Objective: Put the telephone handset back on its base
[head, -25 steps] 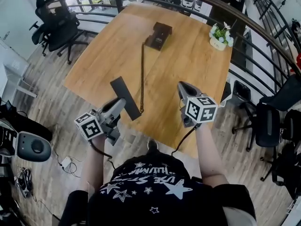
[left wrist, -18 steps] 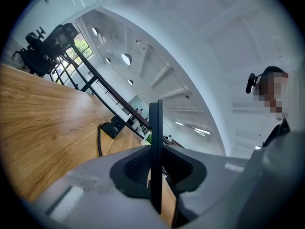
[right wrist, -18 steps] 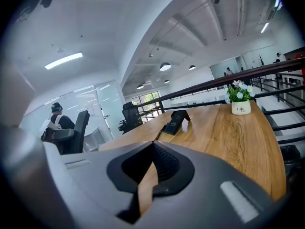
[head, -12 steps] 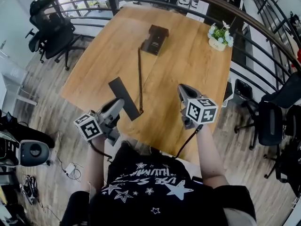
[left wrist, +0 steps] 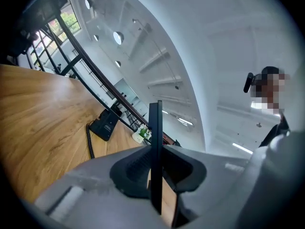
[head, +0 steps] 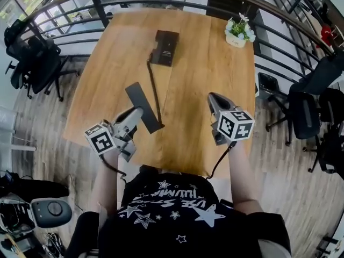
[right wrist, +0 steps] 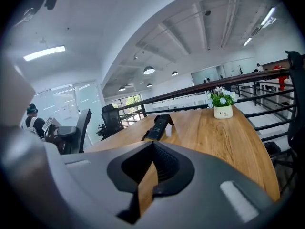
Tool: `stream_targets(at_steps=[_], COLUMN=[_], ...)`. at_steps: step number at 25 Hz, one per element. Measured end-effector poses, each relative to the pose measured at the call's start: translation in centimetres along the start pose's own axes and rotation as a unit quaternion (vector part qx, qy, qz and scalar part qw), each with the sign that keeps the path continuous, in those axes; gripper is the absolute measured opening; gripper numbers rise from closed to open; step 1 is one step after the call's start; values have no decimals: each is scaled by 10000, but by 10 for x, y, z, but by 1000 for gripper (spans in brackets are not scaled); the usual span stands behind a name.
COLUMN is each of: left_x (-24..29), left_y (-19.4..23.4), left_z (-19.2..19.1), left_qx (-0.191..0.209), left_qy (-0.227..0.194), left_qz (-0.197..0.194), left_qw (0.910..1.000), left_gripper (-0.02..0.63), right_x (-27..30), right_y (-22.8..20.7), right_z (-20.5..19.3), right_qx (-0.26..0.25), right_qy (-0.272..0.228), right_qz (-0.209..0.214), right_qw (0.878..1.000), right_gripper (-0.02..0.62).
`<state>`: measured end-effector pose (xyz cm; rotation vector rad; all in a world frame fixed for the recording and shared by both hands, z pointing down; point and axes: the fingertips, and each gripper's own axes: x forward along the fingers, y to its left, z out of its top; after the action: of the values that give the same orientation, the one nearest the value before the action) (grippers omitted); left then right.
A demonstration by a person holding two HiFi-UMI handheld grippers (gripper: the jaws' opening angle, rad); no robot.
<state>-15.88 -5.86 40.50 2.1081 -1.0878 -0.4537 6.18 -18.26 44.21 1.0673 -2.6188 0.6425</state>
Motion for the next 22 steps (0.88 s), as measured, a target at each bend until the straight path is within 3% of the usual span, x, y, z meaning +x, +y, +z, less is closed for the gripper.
stream_targets(at_steps=[11,22], left_x=[2,26], left_y=[61,101], left_z=[66,108], left_qx=[69,351], left_qy=[588,1294], left_qz=[-627,-1148], left_qw=[9963,9843], left_gripper=[77,77], right_x=[26,67], right_y=[27,54], right_z=[26,32], right_qx=[8,158], right_qy=[-300,-362], right_qz=[-693,-954], right_qw=[9971,9947], right_gripper=[2,2])
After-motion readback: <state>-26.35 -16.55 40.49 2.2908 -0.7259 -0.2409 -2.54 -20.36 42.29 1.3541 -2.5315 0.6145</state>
